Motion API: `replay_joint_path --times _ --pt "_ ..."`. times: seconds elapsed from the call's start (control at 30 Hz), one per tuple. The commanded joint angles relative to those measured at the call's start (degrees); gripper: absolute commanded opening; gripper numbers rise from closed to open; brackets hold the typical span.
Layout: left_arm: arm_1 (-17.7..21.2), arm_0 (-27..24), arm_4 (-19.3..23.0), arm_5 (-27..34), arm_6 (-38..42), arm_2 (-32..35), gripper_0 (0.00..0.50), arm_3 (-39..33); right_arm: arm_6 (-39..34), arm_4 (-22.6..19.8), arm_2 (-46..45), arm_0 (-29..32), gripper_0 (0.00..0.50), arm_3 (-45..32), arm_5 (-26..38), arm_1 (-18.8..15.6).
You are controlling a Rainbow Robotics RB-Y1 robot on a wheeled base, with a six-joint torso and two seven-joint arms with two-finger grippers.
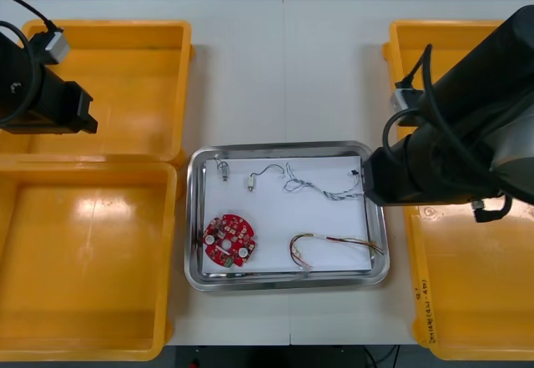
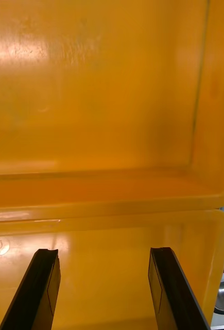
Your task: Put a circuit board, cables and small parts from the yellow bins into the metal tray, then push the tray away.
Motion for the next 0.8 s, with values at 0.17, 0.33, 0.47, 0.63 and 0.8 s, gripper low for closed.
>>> replay_joint_path --times 0.17,0.33,0.47,0.63,0.8 --pt "2.6 5.3 -0.2 0.4 -6.1 4.7 0.500 -5.3 -5.7 4.6 9.2 -4.3 0.500 -1.0 0.3 7.4" --pt "2.6 7.8 0.7 0.4 -6.7 6.8 0.500 -7.7 -6.2 7.4 13.3 -4.3 0.500 -0.8 0.3 10.8" --pt "2.6 9.0 1.6 0.4 -7.1 7.9 0.500 -8.6 -6.7 11.8 17.1 -4.3 0.500 0.2 0.3 14.3" --pt "2.5 10.4 2.3 0.4 -7.7 9.0 0.500 -9.1 -7.6 15.5 20.4 -4.3 0.500 3.0 0.3 17.9" --pt "2.6 11.9 2.3 0.4 -8.3 10.1 0.500 -10.3 -8.7 17.7 22.6 -4.0 0.500 5.7 0.3 20.2"
